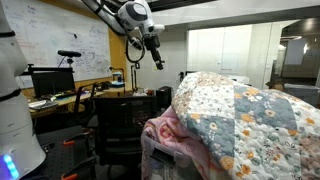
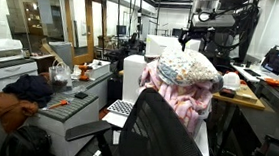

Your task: Move the blanket to the chair

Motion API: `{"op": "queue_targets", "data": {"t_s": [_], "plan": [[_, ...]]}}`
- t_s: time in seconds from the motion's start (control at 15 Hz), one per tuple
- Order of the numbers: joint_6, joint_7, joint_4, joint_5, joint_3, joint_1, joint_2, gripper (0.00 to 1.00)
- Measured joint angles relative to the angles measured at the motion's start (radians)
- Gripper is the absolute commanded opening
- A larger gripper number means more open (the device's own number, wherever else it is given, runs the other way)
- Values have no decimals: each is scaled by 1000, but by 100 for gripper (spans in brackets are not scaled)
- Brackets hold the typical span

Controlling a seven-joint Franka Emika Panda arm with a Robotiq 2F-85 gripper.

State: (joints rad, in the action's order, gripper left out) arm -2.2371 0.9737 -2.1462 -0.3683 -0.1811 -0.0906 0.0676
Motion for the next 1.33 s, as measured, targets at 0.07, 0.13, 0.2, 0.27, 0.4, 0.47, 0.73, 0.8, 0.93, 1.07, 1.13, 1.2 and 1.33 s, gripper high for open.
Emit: {"op": "queue_targets", "data": {"t_s": [0.07,0.13,0.2,0.27,0.4,0.47,0.73,0.8,0.93,1.07,1.13,1.2,1.33], "plan": [[0,19,32,-14,6,11,-30,100],[1,36,62,-26,15,25,-59,100],[2,52,93,-40,24,38,-88,100],[5,67,123,-53,36,51,-117,100],[15,101,183,-82,60,80,-175,100],[21,123,210,-94,73,95,-201,100],[51,198,318,-105,123,154,-300,100],[61,216,344,-105,133,167,-321,100],[84,258,396,-105,152,193,-358,100],[110,308,445,-104,166,214,-392,100],[120,330,467,-104,173,224,-408,100],[129,350,488,-104,181,233,-423,100],[153,392,530,-104,197,249,-455,100]]}}
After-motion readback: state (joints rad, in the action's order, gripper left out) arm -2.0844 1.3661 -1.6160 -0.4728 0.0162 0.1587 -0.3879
